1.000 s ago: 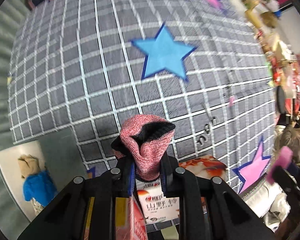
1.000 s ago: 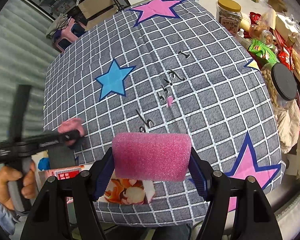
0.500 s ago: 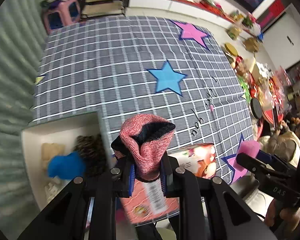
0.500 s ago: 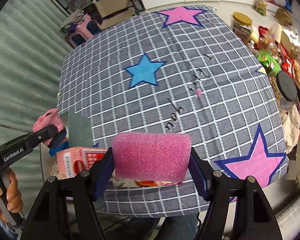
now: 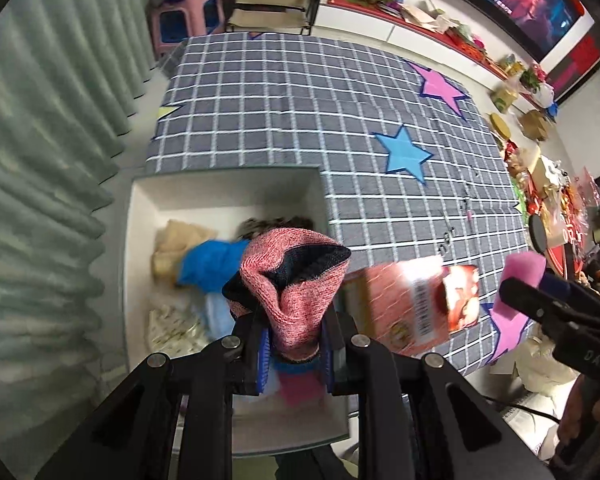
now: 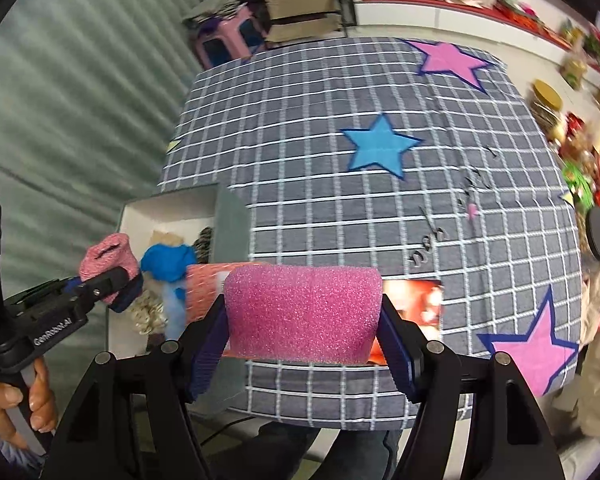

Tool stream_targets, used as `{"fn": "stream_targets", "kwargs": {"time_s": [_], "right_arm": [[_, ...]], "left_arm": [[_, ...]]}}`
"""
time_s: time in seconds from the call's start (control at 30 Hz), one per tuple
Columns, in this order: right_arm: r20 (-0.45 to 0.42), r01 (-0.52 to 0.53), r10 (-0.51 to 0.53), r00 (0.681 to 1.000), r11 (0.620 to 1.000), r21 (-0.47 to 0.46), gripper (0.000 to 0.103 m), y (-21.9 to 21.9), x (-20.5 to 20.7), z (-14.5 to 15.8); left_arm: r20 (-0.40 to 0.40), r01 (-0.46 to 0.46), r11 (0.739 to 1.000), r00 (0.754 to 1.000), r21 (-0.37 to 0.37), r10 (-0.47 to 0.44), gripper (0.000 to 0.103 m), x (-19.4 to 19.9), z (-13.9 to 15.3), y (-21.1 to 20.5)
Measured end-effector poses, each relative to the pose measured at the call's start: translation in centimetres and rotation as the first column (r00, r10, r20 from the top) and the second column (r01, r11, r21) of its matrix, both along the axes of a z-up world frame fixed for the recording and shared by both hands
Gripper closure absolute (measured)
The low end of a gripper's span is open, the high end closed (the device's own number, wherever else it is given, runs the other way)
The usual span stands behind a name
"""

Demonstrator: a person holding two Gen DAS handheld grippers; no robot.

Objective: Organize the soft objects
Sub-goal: 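Carry the pink knit sock and pink foam sponge over the white box with both tools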

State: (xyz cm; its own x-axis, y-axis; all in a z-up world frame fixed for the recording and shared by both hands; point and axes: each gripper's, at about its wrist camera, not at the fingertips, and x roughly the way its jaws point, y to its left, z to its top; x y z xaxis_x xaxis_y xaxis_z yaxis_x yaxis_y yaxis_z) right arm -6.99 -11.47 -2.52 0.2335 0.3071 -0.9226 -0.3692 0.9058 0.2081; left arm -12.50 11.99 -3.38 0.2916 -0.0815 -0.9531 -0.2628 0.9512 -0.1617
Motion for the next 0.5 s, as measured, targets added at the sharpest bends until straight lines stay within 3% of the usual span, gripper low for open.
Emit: {"fn": "stream_targets", "kwargs": {"time_s": [0.33,0.5], "right_arm": [[0.047,-0.181,0.182,0.982,0.983,-0.030,0.032,6.2,-2.4,1.0],[0.055,-0.224,0.226,0.973,0.974,-0.036,0.032,7.8,-3.0,1.1]], "left_arm": [[-0.036,-0.024,0.999,0.999,0.045,0.026,0.081,-3.1,-1.4,1.6],[-0.047,-0.034,0.998,0.998,0.062,0.037,0.081,-3.9,-1.7,1.9]]}}
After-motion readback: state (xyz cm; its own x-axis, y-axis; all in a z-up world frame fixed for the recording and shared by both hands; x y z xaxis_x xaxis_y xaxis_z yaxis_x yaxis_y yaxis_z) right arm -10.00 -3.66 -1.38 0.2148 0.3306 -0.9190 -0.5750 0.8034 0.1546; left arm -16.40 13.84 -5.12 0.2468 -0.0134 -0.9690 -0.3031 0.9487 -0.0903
